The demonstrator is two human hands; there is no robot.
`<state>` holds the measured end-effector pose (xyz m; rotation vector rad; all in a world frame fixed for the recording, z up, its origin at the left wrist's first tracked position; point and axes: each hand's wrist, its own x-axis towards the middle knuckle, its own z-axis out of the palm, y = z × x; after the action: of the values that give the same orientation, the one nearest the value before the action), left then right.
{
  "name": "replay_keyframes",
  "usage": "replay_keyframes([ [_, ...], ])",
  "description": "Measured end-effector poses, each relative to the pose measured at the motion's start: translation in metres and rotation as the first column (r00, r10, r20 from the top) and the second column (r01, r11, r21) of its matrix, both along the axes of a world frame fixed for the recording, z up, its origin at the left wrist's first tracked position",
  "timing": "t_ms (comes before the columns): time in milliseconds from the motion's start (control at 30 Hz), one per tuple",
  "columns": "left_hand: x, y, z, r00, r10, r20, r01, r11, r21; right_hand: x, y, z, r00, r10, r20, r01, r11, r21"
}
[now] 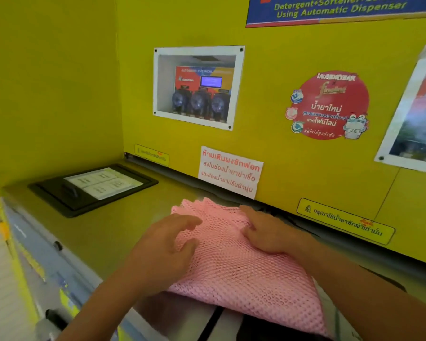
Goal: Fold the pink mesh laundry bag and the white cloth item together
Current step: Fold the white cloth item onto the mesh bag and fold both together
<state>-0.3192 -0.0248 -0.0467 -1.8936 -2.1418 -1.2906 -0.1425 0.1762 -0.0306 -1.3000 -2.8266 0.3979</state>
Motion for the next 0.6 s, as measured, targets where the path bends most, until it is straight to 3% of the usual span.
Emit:
replay_keyframes([
  [167,0.01,-0.057,-0.023,0.952,0.199,0.235,-0.238,0.959,0.154,0.022,-0.033,0.01,0.999,0.034,0.016,-0.035,0.999,0.013],
  [267,0.031,-0.087,-0.039,0.856,0.396,0.331,-0.462,0.874,0.15,0.037,-0.05,0.015,0.999,0.046,-0.007,-0.047,0.996,-0.082],
  [333,0.051,-0.103,-0.046,0.766,0.427,0.481,-0.522,0.849,0.078,0.047,-0.063,0.017,0.998,0.059,-0.029,-0.063,0.985,-0.16],
  [400,0.07,-0.112,-0.052,0.648,0.394,0.652,-0.485,0.873,-0.046,0.055,-0.08,0.016,0.995,0.072,-0.076,-0.087,0.971,-0.224],
  [500,0.104,-0.121,-0.049,0.454,0.273,0.848,-0.305,0.942,-0.14,0.062,-0.102,0.014,0.987,0.118,-0.106,-0.138,0.968,-0.21],
  [600,0.133,-0.124,-0.045,0.458,0.252,0.853,-0.311,0.944,-0.112,0.069,-0.117,0.008,0.977,0.154,-0.145,-0.183,0.959,-0.218],
])
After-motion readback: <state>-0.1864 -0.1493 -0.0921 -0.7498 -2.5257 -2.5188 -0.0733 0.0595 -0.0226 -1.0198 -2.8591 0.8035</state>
